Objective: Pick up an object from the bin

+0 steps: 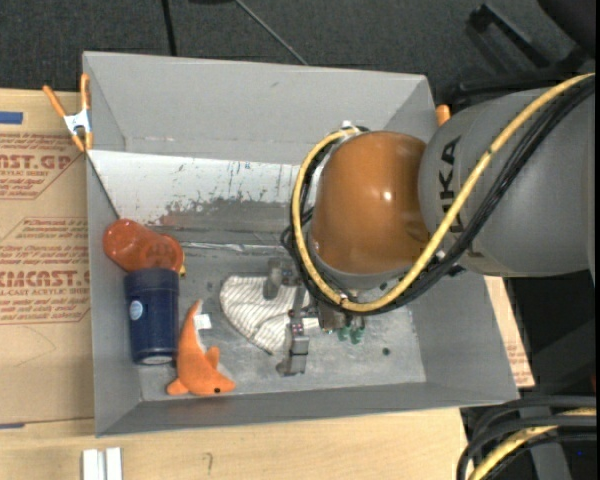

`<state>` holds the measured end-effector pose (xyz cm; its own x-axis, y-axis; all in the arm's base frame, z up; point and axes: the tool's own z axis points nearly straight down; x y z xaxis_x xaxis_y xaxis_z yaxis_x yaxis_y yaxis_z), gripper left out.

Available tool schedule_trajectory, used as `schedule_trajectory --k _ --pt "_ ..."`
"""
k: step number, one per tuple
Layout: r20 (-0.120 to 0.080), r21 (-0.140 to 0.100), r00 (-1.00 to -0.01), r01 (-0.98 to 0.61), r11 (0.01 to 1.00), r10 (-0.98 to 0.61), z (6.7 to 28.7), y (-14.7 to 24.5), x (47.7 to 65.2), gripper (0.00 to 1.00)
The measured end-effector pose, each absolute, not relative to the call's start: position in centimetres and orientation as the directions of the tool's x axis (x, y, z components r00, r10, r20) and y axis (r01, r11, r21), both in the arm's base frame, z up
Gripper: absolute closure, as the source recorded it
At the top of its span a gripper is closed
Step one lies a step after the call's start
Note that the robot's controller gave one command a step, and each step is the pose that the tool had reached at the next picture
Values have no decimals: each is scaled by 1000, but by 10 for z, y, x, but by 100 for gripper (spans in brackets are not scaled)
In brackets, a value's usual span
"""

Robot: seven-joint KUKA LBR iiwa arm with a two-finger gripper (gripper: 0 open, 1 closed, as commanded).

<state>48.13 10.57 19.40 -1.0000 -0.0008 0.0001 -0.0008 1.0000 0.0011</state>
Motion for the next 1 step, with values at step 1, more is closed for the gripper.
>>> schedule_trajectory --k 1 --pt "-8 3 -1000 25 1000 25 138 86 509 0"
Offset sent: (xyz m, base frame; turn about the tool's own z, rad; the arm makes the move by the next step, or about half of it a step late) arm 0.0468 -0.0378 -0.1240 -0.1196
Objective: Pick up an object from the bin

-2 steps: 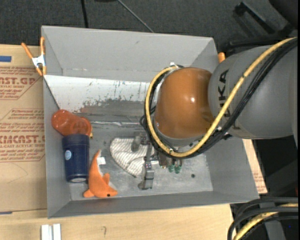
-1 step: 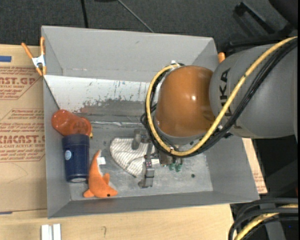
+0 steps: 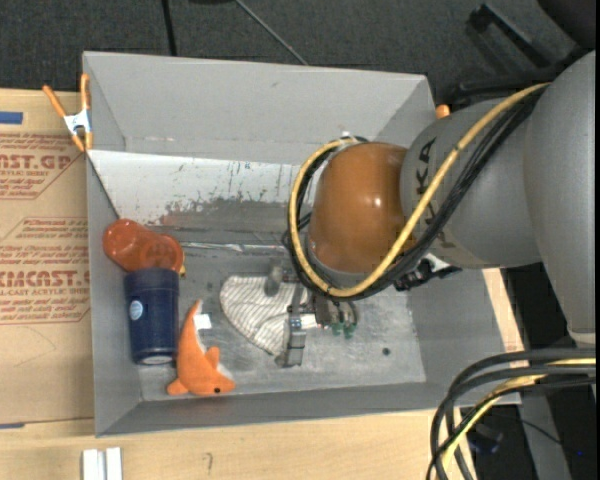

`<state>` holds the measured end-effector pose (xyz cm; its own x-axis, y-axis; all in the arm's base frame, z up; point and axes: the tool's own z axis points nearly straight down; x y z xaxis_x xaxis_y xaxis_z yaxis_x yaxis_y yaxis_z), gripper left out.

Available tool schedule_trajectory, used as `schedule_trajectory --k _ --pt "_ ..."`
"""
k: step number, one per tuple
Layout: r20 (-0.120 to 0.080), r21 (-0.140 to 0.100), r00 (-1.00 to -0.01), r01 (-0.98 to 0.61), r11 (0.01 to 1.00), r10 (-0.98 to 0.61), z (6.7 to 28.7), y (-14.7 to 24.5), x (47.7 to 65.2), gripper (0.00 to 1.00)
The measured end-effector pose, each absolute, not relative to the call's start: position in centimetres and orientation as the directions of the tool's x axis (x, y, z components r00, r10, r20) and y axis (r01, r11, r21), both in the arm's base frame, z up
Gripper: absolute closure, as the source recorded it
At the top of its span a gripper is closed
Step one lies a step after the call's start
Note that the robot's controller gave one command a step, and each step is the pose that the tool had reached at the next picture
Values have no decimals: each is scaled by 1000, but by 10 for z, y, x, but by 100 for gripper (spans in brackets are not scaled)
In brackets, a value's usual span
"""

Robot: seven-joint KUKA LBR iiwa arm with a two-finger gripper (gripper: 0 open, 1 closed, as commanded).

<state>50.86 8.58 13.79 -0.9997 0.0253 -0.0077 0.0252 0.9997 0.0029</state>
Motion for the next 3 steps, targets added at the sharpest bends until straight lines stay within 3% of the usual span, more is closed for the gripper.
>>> schedule_trajectory --k 1,2,3 --pt "-1 0 -993 -118 993 -118 75 71 526 0" --pt "-6 2 -992 -123 992 -123 54 71 530 0" --pt "-4 2 -993 -118 993 -118 76 71 526 0"
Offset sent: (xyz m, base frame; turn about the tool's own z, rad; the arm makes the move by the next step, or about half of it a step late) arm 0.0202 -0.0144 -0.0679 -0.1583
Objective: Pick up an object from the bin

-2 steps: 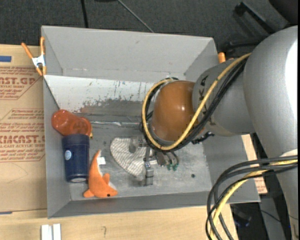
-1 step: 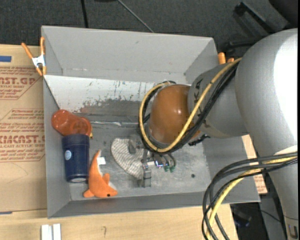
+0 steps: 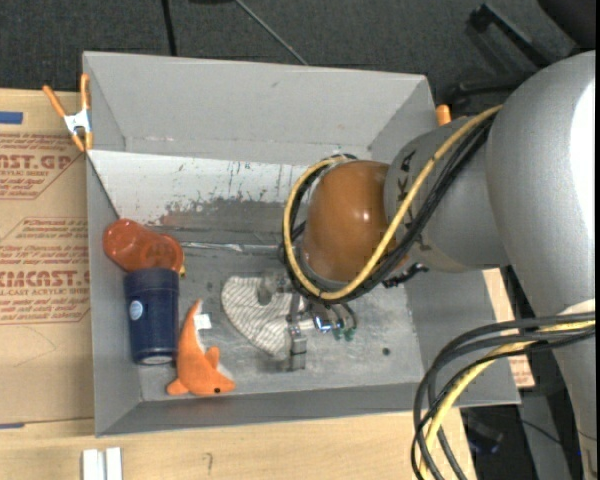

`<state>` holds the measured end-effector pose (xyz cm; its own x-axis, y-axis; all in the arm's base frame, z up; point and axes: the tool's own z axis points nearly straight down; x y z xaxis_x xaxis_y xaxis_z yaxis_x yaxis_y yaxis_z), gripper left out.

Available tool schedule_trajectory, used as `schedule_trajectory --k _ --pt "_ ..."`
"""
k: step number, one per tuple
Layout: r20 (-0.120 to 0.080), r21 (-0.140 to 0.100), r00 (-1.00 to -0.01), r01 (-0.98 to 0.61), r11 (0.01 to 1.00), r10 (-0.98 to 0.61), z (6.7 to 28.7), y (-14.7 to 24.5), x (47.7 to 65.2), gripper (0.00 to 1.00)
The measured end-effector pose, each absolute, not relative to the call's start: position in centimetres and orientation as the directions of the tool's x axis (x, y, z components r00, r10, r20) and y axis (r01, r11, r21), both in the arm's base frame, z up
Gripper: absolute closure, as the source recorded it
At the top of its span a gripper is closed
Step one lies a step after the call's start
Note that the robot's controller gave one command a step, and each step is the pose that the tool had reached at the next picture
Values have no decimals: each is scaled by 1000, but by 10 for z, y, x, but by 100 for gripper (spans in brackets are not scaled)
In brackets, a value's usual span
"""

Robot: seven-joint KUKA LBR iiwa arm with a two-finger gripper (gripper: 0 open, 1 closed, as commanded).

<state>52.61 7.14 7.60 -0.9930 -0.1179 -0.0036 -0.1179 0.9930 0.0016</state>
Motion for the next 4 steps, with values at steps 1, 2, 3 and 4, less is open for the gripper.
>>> schedule_trajectory --k 1,2,3,4 --pt "-2 3 -994 -105 994 -105 70 94 513 100" --pt "-2 3 -994 -105 994 -105 70 94 513 100" --pt "-1 2 -994 -105 994 -105 71 94 513 100" --pt "3 2 -994 -105 994 -105 77 94 512 100"
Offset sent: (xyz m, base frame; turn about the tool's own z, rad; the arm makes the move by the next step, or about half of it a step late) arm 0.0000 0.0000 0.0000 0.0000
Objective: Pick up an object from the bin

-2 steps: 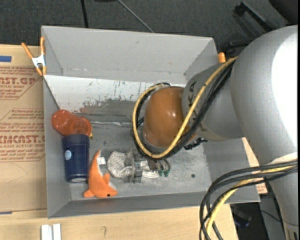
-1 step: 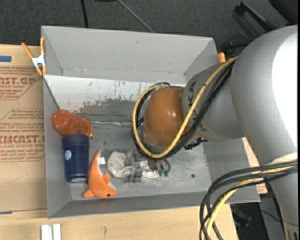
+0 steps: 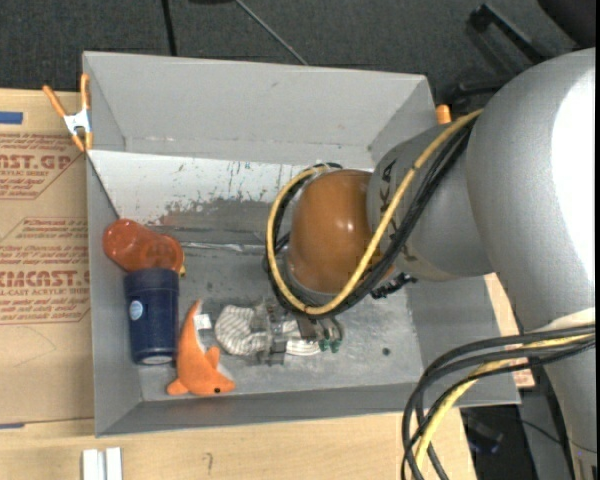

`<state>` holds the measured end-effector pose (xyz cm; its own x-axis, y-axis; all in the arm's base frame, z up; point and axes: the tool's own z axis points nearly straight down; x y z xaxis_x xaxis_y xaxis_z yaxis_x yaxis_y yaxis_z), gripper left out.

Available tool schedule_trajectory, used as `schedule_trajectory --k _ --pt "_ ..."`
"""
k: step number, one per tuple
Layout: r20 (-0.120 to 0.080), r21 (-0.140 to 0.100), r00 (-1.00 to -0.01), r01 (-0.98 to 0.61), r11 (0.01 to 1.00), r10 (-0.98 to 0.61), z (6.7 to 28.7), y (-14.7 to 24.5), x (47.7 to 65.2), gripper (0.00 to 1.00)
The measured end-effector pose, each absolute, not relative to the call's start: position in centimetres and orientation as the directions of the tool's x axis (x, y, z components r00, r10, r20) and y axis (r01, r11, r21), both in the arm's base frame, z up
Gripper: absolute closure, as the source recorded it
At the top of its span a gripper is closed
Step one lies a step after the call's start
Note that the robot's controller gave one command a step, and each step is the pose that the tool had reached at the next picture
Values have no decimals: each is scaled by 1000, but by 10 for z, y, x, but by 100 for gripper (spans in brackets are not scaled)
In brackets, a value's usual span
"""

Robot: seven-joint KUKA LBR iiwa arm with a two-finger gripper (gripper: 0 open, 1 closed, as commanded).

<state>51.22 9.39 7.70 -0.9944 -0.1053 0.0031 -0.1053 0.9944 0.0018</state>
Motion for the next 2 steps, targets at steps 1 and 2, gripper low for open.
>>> schedule_trajectory --k 1,2 --pt "4 1 -994 -105 994 -105 90 94 512 100" --pt "0 1 -994 -105 994 -105 103 94 513 100"
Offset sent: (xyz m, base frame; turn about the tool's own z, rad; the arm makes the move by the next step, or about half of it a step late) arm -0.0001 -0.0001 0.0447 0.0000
